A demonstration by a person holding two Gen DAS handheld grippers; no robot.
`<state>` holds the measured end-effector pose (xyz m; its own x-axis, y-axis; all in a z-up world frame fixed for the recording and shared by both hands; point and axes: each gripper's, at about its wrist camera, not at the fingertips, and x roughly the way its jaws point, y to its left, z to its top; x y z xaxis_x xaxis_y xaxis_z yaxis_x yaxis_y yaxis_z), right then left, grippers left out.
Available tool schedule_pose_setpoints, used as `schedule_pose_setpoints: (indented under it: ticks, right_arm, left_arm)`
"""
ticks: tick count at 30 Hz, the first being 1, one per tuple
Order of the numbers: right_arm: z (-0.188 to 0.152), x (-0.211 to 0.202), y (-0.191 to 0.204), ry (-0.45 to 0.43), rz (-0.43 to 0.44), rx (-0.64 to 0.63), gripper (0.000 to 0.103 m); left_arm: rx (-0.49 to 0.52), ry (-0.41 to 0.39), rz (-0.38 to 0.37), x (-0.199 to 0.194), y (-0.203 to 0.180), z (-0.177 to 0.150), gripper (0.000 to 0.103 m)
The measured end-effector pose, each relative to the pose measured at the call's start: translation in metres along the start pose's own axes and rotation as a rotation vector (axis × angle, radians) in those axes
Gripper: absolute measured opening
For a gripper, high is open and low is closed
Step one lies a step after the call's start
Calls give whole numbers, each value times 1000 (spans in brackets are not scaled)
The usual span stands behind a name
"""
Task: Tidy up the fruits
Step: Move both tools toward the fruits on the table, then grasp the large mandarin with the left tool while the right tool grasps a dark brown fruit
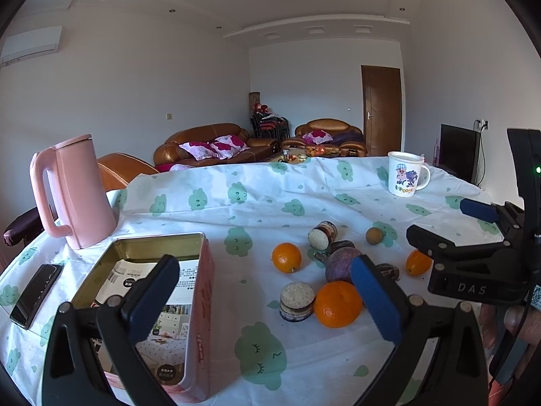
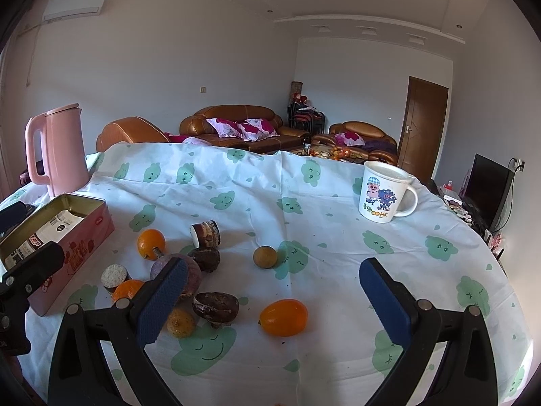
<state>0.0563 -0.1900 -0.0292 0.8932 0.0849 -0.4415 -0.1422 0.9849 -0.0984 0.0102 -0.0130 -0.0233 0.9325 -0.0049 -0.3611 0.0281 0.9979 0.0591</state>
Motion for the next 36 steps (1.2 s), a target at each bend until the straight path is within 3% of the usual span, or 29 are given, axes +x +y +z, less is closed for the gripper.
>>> schedule_pose_setpoints:
  ticks: [5, 9, 12, 15, 17, 19, 22, 27, 30, 31, 32, 36]
  right_arm:
    - [-5, 6, -9, 21, 16, 32, 102]
    - [-8, 12, -16, 43, 45, 52, 102]
    - [-10, 16, -17, 64, 81, 56, 101]
    - [-13, 22, -13, 100, 139, 53, 86]
    - [-15, 26, -10, 122, 171, 52, 76]
    - [-18, 28, -7, 134, 211, 41, 74]
    - [-19, 34, 1, 171, 259, 15, 69]
    - [-21, 47, 11, 245, 340, -17, 58]
    - [-21, 53, 4, 267, 406, 40, 53]
    - [-22, 52, 3, 263, 407, 50, 43]
    - [-23, 52, 3, 262, 398, 47, 39]
    - [-24, 45, 9, 234, 368, 15, 38]
  left_arm:
    - [-2, 39, -24, 8, -3, -4, 103]
    - [42, 2, -43, 18, -7, -9, 103]
    - [58, 35, -76, 25, -13, -12, 100]
    - [63, 100, -137, 30, -20, -16, 86]
    - [72, 127, -154, 35, -25, -18, 83]
    - [75, 173, -176, 39, -29, -20, 79]
    - [87, 229, -198, 49, -34, -23, 64]
    - [90, 273, -234, 55, -41, -23, 62]
    - [95, 283, -236, 56, -43, -24, 63]
    - [104, 284, -233, 56, -44, -24, 63]
    - [106, 285, -232, 56, -45, -24, 63]
    - [102, 283, -237, 57, -42, -24, 61]
